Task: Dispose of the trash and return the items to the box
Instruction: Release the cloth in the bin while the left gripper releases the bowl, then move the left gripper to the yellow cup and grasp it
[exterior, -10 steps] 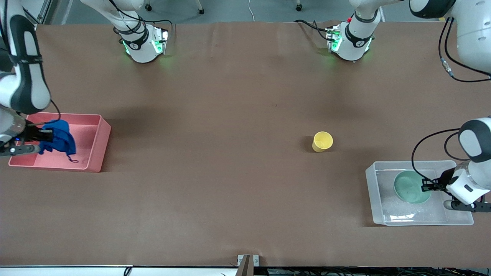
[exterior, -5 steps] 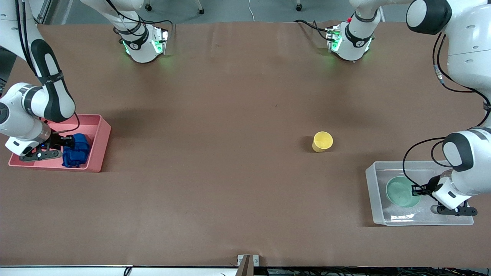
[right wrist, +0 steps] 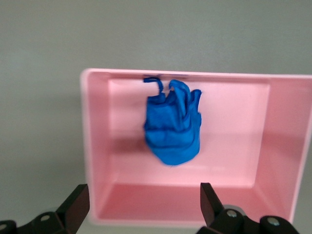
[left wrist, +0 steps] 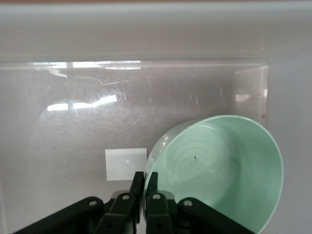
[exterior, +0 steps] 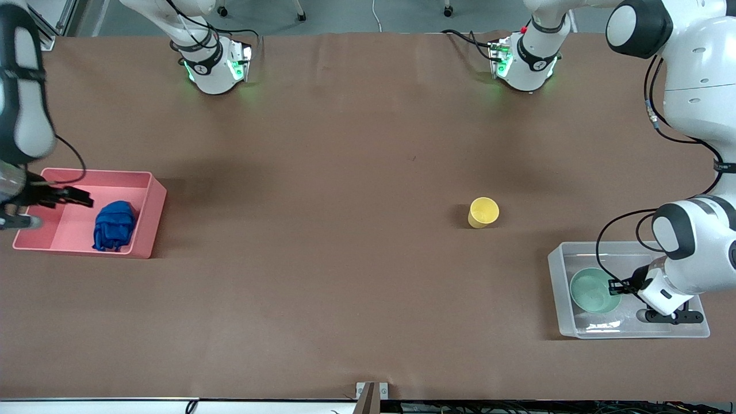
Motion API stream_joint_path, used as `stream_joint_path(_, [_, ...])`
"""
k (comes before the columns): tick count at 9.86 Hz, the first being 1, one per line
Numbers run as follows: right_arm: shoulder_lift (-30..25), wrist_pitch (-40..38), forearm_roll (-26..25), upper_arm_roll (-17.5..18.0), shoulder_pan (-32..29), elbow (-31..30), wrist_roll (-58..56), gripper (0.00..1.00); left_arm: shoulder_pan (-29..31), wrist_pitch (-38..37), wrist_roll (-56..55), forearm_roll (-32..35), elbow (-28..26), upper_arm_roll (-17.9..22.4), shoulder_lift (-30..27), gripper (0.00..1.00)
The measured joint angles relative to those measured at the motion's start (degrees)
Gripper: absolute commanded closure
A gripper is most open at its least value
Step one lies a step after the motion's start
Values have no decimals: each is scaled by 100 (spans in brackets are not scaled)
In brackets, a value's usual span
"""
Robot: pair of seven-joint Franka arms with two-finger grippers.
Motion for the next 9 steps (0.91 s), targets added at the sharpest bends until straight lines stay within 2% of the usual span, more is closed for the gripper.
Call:
stream_joint_path(1, [-262,-579,16,87,77,319,477,0,8,0,0,0,-93,2,5,84])
stream_joint_path(3, [-630,-1469,25,447,173,910,1525,0,13,27,0,0,-150,7,-2,41])
stream_joint_path(4, [-731,-1891,24,540,229,1216,1780,0,12,52,0,0,-133,3,-62,29])
stream_joint_path(5, [-778,-2351,24,592,233,1610,1854,0,7,35,0,1,-88,-21,-227,21])
stream_joint_path(7, [-801,-3106,24,690,195,2292,1857,0,-33,-612,0,1,10,-101,-939,17])
stream_joint_path(9, [-804,-3174,8,886,161,2357,1857,0,-82,-1410,-97,1,-134,-351,-1867,16])
